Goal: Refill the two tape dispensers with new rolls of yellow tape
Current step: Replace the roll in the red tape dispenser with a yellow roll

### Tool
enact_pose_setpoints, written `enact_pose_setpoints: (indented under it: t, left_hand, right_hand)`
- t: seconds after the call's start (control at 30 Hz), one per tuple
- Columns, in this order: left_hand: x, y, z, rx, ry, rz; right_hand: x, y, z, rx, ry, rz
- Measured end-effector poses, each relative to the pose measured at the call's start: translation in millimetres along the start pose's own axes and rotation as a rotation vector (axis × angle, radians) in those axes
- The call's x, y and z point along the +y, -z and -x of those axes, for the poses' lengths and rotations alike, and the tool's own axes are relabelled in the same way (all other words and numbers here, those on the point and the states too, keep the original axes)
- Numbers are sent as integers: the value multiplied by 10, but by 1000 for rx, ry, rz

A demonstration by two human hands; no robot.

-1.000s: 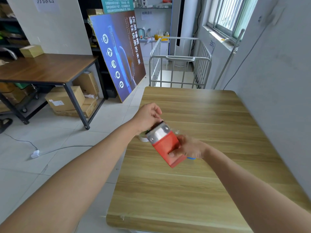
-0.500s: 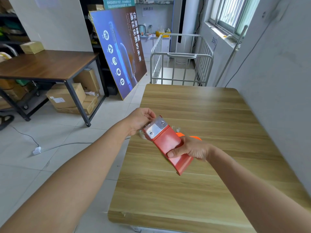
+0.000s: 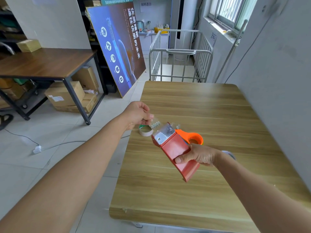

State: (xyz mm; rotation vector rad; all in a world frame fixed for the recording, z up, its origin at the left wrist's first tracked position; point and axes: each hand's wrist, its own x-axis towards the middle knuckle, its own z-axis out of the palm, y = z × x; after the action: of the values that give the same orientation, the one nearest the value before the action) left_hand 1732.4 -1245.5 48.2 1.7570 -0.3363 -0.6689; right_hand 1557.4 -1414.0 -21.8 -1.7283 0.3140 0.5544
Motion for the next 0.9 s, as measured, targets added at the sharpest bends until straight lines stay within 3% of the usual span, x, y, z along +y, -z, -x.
enact_pose_setpoints:
  t: [0.5,0.9]
  left_hand:
    - [32,161,-105,220,-47,-52]
    - [7,-139,-6,158,-311,-361]
  right_hand:
    - [-23,127,240,38,-27,59]
    - [42,-23,17,261,-157,82]
